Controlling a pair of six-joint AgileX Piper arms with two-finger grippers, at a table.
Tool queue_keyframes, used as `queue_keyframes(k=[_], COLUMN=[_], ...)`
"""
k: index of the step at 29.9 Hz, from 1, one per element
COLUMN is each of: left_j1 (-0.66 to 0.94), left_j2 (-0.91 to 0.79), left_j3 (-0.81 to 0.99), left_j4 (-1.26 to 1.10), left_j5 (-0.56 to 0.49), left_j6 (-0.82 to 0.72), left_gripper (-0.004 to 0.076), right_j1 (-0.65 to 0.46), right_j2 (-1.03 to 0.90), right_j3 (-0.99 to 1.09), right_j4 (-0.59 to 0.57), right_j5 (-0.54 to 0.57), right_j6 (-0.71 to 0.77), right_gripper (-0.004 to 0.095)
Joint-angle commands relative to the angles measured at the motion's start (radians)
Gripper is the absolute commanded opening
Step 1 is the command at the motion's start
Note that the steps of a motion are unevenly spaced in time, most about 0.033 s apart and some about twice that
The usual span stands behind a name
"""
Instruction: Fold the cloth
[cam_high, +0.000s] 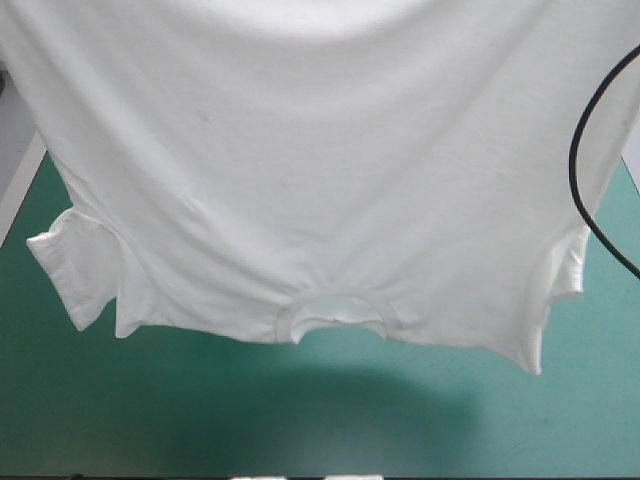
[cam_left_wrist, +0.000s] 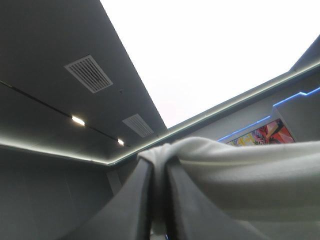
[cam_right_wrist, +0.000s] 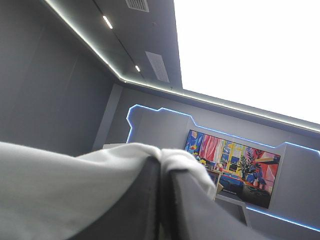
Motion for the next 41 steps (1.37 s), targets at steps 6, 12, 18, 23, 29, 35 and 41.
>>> queue_keyframes(k=[6,12,18,23,29,35,41], left_j1=[0.0,0.111,0.238,0.247,0.272,0.297,0.275], left_j2=[0.131,0.296,0.52,0.657,0.674,0.679,0.668], left_j3=[-0.017,-0.112,-0.343,-0.502,-0.514,-0.501,-0.314], left_j4=[0.092,0.077,0.005,-0.127,-0.205,-0.237,-0.333], left_j5=[-0.099,-0.108,-0.106,-0.162,-0.083,0.162,0.279], left_j6=[-0.002,-0.269,-0.378,-0.277,-0.26,-0.272,-0.265], left_gripper=[0.0019,0.0019,0.0019,0.0019,0.0019,0.0019,0.0019], right_j1=[-0.002,-0.002,-0.002,-0.002,-0.004,-0.015,-0.015], right_j2=[0.133,0.279,0.46,0.584,0.608,0.622,0.601], right_j3=[-0.018,-0.018,-0.162,-0.361,-0.41,-0.306,-0.118], right_j4=[0.02,0.058,0.058,0.058,0.054,0.028,-0.039], right_j5=[-0.101,-0.167,-0.22,-0.277,-0.127,0.004,0.093], right_j6=[-0.006,-0.006,-0.015,-0.03,-0.041,0.041,0.072], right_gripper=[-0.0004,-0.0007,-0.0017,-0.0017,-0.0017,-0.0013,-0.0011])
